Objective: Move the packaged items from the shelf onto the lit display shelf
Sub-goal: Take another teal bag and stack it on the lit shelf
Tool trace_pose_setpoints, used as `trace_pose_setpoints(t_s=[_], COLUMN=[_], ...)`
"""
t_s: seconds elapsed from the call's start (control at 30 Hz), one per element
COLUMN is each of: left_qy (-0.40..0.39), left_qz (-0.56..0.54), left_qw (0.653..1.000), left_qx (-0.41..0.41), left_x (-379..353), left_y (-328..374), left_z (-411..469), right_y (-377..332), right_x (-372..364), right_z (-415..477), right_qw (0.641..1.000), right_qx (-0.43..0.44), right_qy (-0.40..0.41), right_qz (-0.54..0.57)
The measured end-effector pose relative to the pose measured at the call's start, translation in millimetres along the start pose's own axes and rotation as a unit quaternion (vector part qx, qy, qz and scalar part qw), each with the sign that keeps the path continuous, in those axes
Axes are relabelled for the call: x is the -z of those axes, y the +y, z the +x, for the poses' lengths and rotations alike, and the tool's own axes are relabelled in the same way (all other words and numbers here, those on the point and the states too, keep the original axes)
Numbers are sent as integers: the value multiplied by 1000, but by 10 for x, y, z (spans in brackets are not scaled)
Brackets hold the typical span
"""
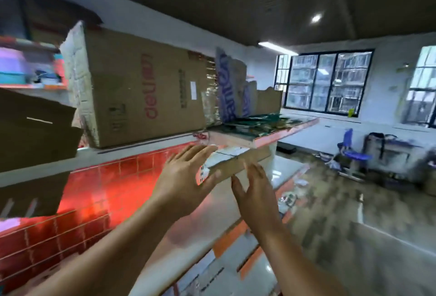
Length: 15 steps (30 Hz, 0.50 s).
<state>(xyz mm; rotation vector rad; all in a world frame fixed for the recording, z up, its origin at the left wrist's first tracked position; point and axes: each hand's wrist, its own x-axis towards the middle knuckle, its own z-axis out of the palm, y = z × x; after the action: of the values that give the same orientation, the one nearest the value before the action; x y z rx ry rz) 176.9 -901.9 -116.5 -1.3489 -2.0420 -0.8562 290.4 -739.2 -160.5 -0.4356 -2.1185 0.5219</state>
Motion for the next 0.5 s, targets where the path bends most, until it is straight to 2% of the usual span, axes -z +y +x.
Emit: trace_pose_setpoints(t_s=[0.23, 0.5], left_qy=[-14, -29], left_qz=[-30, -49], left_qw=[999, 998], left_qx=[-18, -21], left_x=[-869, -1713], left_y=[1063, 1909], left_z=[976, 1589], right_y=[1275, 2182], right_x=[1442, 2370], right_z=[424, 760], right_qw=[993, 986], right_qx=[-52, -88], right_qy=[54, 71], right_qz=[-96, -124])
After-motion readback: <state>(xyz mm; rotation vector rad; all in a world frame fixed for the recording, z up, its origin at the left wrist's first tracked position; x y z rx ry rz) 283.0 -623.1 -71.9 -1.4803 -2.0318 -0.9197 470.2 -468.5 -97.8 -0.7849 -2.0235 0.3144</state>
